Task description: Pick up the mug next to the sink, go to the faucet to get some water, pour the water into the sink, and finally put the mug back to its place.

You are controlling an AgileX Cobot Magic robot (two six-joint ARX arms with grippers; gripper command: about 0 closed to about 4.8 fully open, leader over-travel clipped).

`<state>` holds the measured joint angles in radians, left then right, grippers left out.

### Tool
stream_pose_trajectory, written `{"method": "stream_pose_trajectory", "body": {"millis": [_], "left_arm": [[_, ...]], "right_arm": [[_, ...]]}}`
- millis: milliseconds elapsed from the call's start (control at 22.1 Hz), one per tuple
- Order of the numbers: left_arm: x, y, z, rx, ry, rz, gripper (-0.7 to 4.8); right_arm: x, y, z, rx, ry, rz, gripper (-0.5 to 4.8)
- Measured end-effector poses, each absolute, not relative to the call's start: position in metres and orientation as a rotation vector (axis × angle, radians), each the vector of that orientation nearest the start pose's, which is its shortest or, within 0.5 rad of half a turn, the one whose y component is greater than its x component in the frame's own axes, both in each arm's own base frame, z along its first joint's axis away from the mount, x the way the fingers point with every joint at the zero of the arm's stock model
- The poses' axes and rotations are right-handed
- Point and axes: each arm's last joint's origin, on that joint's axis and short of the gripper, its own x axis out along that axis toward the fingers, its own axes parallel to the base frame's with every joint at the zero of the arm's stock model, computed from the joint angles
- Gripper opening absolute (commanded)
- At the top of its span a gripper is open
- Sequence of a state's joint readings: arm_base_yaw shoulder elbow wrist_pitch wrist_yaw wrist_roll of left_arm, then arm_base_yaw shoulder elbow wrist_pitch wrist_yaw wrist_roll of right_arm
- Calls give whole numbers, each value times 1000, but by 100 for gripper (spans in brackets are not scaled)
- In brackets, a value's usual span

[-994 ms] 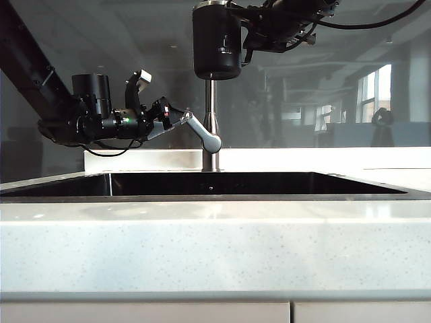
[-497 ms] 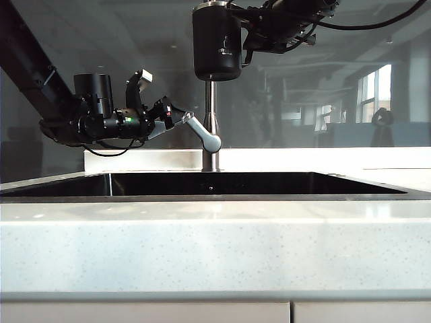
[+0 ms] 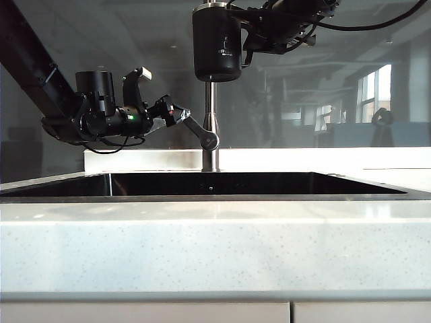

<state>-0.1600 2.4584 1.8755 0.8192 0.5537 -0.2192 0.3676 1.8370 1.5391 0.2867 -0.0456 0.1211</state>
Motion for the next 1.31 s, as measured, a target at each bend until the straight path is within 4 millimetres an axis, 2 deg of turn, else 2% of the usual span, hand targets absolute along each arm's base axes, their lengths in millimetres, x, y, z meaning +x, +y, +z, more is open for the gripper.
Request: {"method": "stream_pose_trajectory", "body": {"millis": [226, 407, 497, 633, 858, 1039, 1310], "left_arm": [[542, -97, 208, -149, -172, -780, 458], [542, -97, 209, -146, -185, -779, 458], [542, -97, 209, -145, -186, -779, 458], [542, -96, 209, -145, -186, -778, 458], [542, -96, 210, -145, -188, -777, 458], [542, -96, 210, -145, -188, -777, 458], [542, -97, 210, -145, -188, -777, 458]], "right_arm": [[408, 158, 341, -52, 25, 412, -1], [402, 155, 345, -346, 13, 373, -1], [399, 151, 353, -596, -15, 239, -1], [397, 146, 359, -867, -27, 143, -1], [395, 145, 362, -1227, -59, 101, -1], [392, 146, 367, -1450, -86, 89, -1], [380, 151, 384, -1618, -187, 55, -1]]}}
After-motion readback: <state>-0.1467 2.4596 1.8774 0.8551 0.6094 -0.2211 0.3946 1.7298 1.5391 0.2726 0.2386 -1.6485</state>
